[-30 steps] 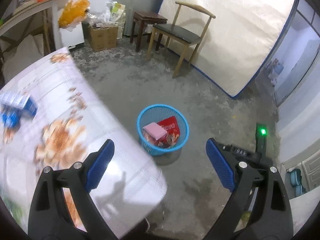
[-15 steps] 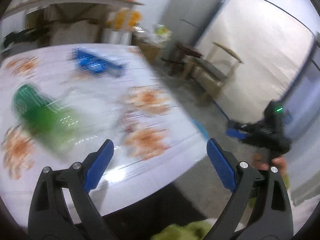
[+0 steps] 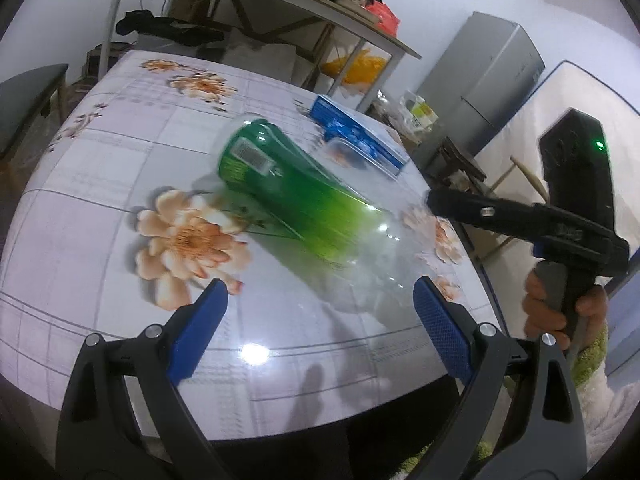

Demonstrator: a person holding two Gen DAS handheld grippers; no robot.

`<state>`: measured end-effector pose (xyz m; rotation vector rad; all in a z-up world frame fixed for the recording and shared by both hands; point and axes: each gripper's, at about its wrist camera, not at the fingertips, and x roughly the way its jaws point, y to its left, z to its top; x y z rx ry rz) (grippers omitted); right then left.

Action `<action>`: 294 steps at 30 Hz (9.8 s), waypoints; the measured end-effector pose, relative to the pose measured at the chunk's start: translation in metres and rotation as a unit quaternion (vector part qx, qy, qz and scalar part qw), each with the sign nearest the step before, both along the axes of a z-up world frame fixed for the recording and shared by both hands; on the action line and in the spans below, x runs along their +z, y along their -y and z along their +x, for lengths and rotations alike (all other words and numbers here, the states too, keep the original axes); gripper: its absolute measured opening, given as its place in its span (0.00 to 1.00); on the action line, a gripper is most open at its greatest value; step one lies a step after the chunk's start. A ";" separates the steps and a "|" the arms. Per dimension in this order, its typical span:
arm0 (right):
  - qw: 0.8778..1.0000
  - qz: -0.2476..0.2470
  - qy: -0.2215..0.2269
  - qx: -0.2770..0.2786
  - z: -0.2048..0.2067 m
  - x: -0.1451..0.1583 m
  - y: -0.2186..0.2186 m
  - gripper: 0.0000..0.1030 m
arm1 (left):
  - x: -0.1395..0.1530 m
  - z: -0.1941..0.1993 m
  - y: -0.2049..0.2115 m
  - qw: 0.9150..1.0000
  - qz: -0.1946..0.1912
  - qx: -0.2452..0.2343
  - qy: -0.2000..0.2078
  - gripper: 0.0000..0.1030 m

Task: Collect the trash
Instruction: 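Grasp the green bottle with the right gripper and lift it, then grasp the clear plastic tray with the left gripper while the right gripper holds the bottle, then carry the tray and bottle over the wastebasket and open both grippers, then grasp the blue toothpaste box with the right gripper while the left grasps the blue wrapper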

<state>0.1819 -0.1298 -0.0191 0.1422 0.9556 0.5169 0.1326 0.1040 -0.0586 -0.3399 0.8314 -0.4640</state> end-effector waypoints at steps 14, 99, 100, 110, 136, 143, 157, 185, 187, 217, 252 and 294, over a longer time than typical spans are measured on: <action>0.996 -0.036 -0.069 0.046 0.013 -0.028 -0.054 0.63 | -0.020 0.018 -0.038 1.000 0.001 0.019 -0.005 0.87; 0.968 0.010 -0.057 -0.245 -0.075 -0.058 0.121 0.66 | -0.031 0.016 0.101 0.968 0.250 -0.003 -0.033 0.05; 0.967 0.009 -0.056 -0.247 -0.075 -0.057 0.121 0.65 | -0.031 0.015 0.101 0.968 0.251 0.000 -0.032 0.05; 0.965 0.016 -0.051 -0.258 -0.082 -0.055 0.127 0.65 | -0.024 0.007 0.107 0.965 0.261 0.004 -0.008 0.03; 0.962 0.041 -0.040 -0.267 -0.098 -0.043 0.139 0.65 | 0.010 -0.015 0.105 0.962 0.267 0.030 0.048 0.00; 0.962 0.045 -0.033 -0.268 -0.106 -0.038 0.139 0.65 | 0.019 -0.022 0.103 0.961 0.267 0.035 0.061 0.00; 0.961 0.059 -0.018 -0.271 -0.120 -0.029 0.143 0.65 | 0.035 -0.037 0.110 0.956 0.276 0.038 0.092 0.00; 0.882 0.120 0.028 -0.455 -0.228 -0.011 0.293 0.65 | 0.082 -0.038 0.250 0.952 0.230 -0.121 0.164 0.00; 0.862 0.124 0.030 -0.490 -0.247 -0.015 0.316 0.65 | 0.084 -0.031 0.274 0.952 0.217 -0.152 0.157 0.00; 0.746 0.240 -0.162 -0.601 -0.196 -0.274 0.495 0.68 | -0.096 0.076 0.582 0.912 0.278 -0.279 -0.117 0.43; 0.934 0.096 -0.007 -0.345 -0.092 -0.016 0.309 0.75 | 0.033 0.142 0.164 0.986 0.129 -0.106 0.004 0.63; 0.969 0.094 -0.133 -0.186 0.002 -0.054 0.139 0.39 | -0.050 0.159 0.176 0.965 -0.022 -0.145 -0.216 0.14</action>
